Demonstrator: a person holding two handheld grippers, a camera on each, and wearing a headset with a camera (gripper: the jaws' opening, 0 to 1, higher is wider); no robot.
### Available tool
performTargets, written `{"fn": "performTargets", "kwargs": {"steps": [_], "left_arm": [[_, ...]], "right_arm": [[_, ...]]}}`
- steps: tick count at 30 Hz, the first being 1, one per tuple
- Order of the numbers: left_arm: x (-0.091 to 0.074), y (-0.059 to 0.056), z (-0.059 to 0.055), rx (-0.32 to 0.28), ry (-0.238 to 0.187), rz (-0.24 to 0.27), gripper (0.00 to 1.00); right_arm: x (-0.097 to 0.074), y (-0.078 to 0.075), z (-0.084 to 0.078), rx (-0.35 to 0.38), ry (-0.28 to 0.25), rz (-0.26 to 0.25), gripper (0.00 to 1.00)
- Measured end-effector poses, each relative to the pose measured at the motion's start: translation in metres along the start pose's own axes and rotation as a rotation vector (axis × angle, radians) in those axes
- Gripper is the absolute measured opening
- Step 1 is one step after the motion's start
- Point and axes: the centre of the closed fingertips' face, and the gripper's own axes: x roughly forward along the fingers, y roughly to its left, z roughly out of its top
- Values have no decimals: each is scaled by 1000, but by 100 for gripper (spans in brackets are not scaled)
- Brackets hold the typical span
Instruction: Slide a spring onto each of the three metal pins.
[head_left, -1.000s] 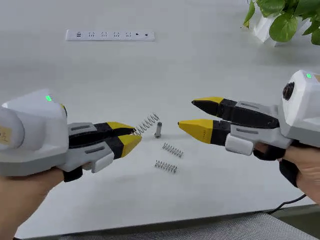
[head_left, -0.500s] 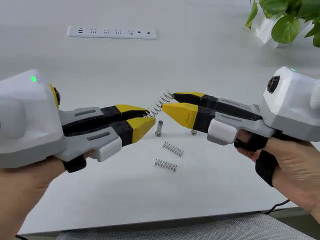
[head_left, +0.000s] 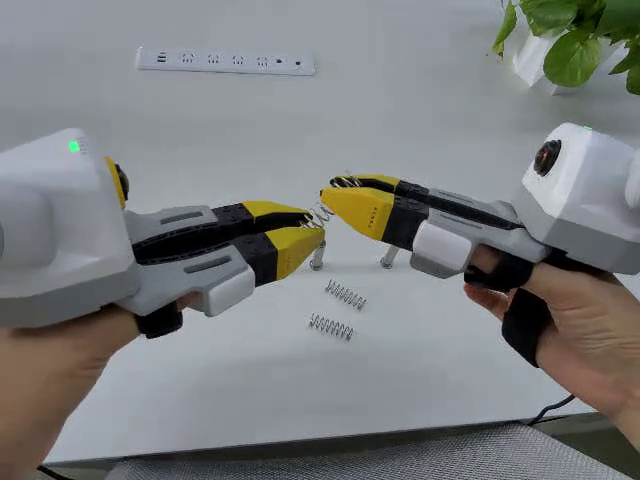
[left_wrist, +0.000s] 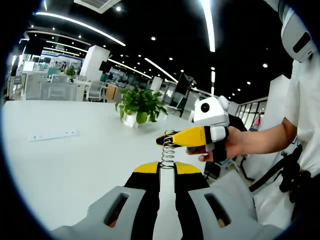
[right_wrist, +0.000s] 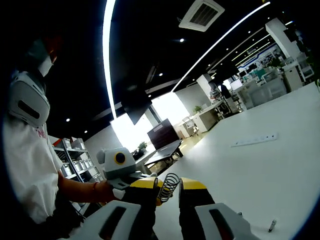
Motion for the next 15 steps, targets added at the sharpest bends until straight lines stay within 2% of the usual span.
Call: {"fn": "performTargets", "kwargs": {"steps": [8,15], "left_arm": [[1,-3,-2,0,6,-11,7],[2,-7,-6,4,21,-26,7]], "right_arm": [[0,3,-1,-19,18,6,7],[1,9,-3,-65,64,19,6]]}}
